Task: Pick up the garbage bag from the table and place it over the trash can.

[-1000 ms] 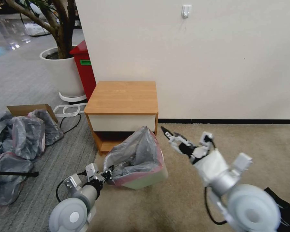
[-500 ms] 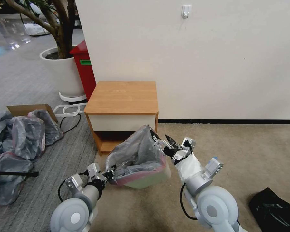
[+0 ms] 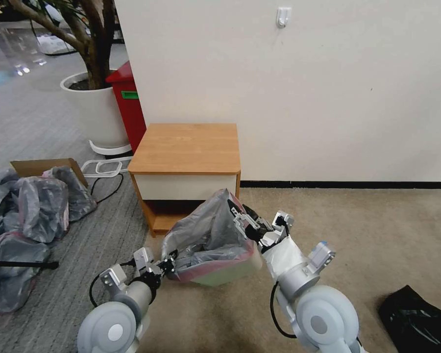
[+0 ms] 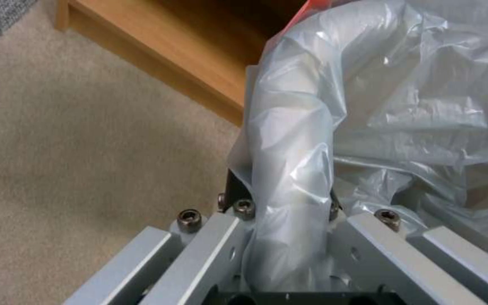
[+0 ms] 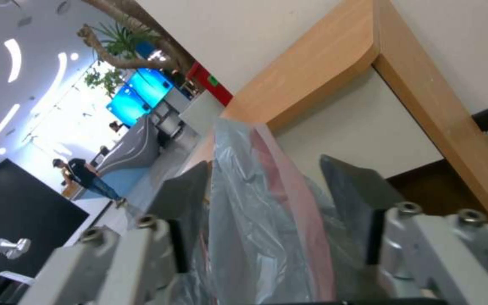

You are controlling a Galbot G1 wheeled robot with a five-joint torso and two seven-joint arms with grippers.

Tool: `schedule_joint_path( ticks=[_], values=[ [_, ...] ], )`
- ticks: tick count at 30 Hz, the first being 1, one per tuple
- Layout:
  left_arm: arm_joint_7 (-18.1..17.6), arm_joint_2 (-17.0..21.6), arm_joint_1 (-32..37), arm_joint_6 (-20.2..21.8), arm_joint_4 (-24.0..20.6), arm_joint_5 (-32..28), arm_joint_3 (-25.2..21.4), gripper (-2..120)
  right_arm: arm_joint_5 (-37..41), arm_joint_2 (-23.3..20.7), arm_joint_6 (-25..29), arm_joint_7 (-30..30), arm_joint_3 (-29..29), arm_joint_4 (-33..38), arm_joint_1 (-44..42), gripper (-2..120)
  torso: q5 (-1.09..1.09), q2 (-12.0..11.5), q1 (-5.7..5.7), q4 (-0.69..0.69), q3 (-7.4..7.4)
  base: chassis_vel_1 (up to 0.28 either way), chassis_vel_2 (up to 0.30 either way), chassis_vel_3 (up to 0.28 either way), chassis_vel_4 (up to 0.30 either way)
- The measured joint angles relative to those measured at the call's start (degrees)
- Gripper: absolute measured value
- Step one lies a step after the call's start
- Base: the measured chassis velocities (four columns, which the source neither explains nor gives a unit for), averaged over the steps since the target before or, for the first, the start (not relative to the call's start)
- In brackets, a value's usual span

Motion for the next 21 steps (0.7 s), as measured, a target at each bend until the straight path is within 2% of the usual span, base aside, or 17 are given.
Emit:
schedule_joint_path(
  ticks=[2, 4, 6, 10, 12, 15, 21],
  values=[
    [0.0, 0.0, 0.0, 0.0, 0.0, 0.0, 0.0, 3, 0.0, 0.0, 0.0, 0.0, 0.0, 0.0, 0.0, 50, 0.0, 0.0, 0.0, 0.0, 0.0, 0.0, 0.0, 0.0, 0.0],
    [0.0, -0.1, 0.0, 0.0, 0.0, 0.0, 0.2, 3, 0.0, 0.1, 0.0, 0.0, 0.0, 0.1, 0.0, 38, 0.0, 0.0, 0.0, 0.0, 0.0, 0.0, 0.0, 0.0, 0.0],
    [0.0, -0.2, 0.0, 0.0, 0.0, 0.0, 0.2, 3, 0.0, 0.2, 0.0, 0.0, 0.0, 0.2, 0.0, 35, 0.0, 0.0, 0.0, 0.0, 0.0, 0.0, 0.0, 0.0, 0.0],
    [0.0, -0.3, -0.2, 0.0, 0.0, 0.1, 0.5, 3, 0.0, 0.3, 0.0, 0.0, -0.1, 0.2, 0.0, 16, 0.0, 0.0, 0.0, 0.0, 0.0, 0.0, 0.0, 0.0, 0.0],
    [0.0, -0.3, -0.2, 0.0, 0.0, 0.1, 0.5, 3, 0.0, 0.3, 0.0, 0.0, -0.1, 0.1, 0.0, 14, 0.0, 0.0, 0.0, 0.0, 0.0, 0.0, 0.0, 0.0, 0.0],
    [0.0, -0.5, -0.2, 0.0, 0.0, 0.1, 0.7, 3, 0.0, 0.3, 0.0, 0.0, 0.0, 0.1, 0.0, 0, 0.0, 0.0, 0.0, 0.0, 0.0, 0.0, 0.0, 0.0, 0.0],
    [0.0, -0.8, -0.2, -0.1, 0.0, 0.2, 0.8, 3, 0.0, 0.0, 0.3, 0.0, 0.6, 0.4, 0.1, 0, 0.0, 0.0, 0.0, 0.0, 0.0, 0.0, 0.0, 0.0, 0.0]
  ],
)
